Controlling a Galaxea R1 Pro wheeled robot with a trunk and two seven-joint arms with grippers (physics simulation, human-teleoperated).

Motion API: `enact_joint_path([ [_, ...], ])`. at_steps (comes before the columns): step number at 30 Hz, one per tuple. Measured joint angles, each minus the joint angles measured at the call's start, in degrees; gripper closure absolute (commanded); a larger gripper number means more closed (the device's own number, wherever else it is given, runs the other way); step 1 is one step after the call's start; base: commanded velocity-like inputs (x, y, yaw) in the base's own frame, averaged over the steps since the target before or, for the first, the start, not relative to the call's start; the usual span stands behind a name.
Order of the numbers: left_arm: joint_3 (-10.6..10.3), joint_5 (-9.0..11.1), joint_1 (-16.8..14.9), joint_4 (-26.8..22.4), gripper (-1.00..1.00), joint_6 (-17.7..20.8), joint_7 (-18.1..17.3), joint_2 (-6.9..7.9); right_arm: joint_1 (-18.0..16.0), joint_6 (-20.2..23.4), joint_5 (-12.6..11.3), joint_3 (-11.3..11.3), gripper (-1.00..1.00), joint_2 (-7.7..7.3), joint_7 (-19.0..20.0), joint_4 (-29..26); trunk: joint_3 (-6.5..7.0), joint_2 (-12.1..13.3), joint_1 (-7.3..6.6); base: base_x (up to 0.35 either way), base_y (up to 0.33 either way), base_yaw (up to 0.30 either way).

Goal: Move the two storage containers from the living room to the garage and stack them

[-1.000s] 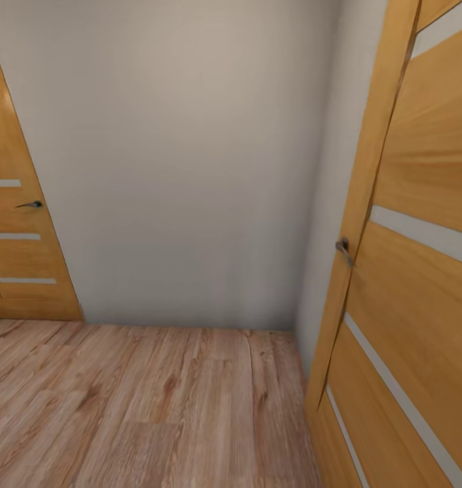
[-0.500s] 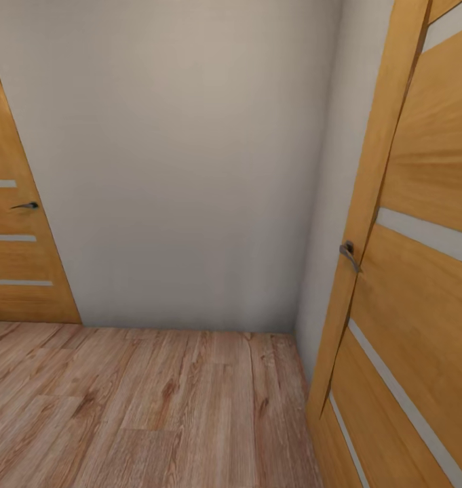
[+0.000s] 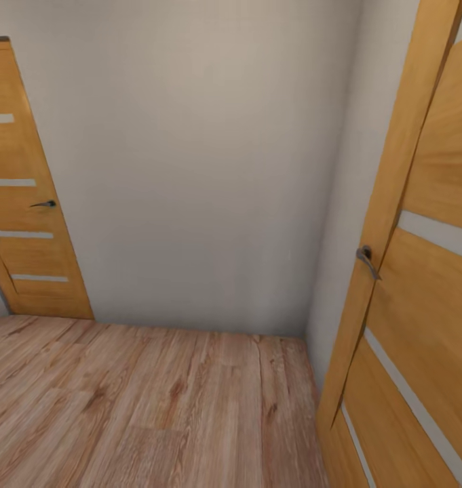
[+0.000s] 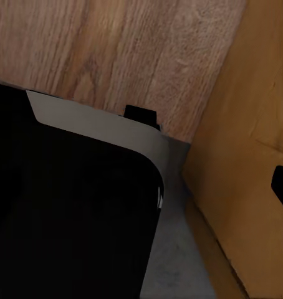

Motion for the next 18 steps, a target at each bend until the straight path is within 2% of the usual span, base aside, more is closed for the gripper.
enact_joint_path([
  [12,0.0,0.0,0.0,0.0,-1.00,0.0,-0.1,0.08,0.0,0.0,0.0,0.0,-1.00,-0.02,0.0,0.0,0.00,0.0,0.00,0.242,-0.160,0.002],
  [18,0.2,0.1,0.0,0.0,-1.00,0.0,0.0,0.20,0.0,0.0,0.0,0.0,-1.00,-0.01,0.0,0.0,0.00,0.0,0.02,0.053,-0.031,0.000],
])
